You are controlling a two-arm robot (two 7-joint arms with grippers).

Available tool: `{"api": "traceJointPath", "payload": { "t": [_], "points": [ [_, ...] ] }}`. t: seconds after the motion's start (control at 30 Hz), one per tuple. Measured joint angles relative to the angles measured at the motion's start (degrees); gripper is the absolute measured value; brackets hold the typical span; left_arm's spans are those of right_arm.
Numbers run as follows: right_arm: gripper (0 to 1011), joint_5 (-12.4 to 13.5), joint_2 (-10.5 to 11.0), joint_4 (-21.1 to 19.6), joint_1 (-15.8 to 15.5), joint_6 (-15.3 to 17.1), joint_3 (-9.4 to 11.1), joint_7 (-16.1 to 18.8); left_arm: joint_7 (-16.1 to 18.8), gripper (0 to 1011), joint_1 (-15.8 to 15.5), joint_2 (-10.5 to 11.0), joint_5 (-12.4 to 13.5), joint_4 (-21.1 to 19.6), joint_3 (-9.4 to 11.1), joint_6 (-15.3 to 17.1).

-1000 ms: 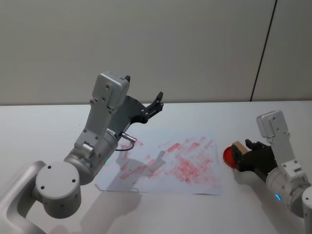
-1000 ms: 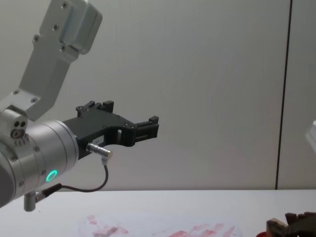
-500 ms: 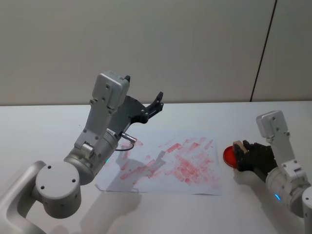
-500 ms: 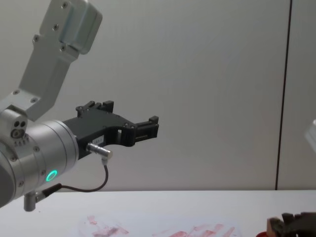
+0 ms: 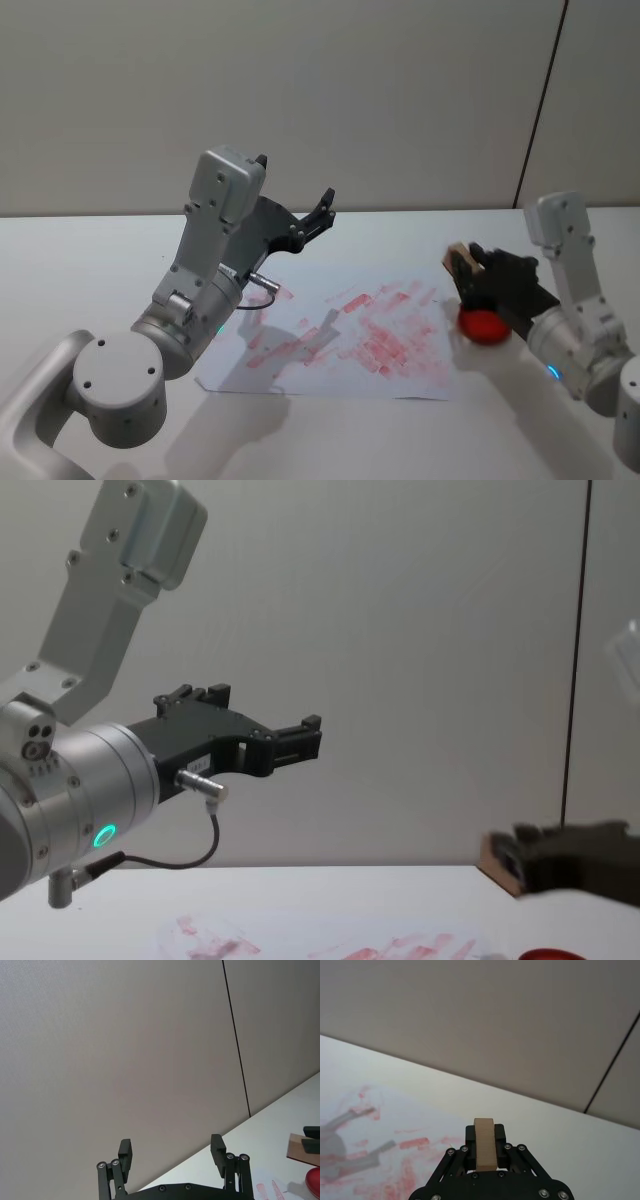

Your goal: Use the one hand to pick up the stamp and affix it onto the A4 paper.

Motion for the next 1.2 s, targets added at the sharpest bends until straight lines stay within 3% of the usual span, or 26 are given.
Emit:
{"api": "traceJointPath", "payload": {
  "t": [0.47, 0.8, 0.87, 1.2],
  "points": [
    [205, 1.36, -2.4, -1.53, 2.14, -0.46, -2.07, 7.52, 0.0, 1001, 0.0, 0.0, 0.0, 0.0, 0.0, 0.0],
    [205, -2.65, -3.67, 1.1, 3.39, 1.28, -4.27, 13.0, 0.0, 1001, 0.0, 0.0, 0.0, 0.0, 0.0, 0.0],
    [205, -4.5, -3.96, 2.43, 3.75, 1.58, -4.97, 14.29, 0.0, 1001, 0.0, 0.0, 0.0, 0.0, 0.0, 0.0],
    [205, -9.34, -4.74, 7.43, 4.81, 1.64, -6.64, 16.39, 0.0, 1002, 0.0, 0.0, 0.0, 0.0, 0.0, 0.0]
  ]
}}
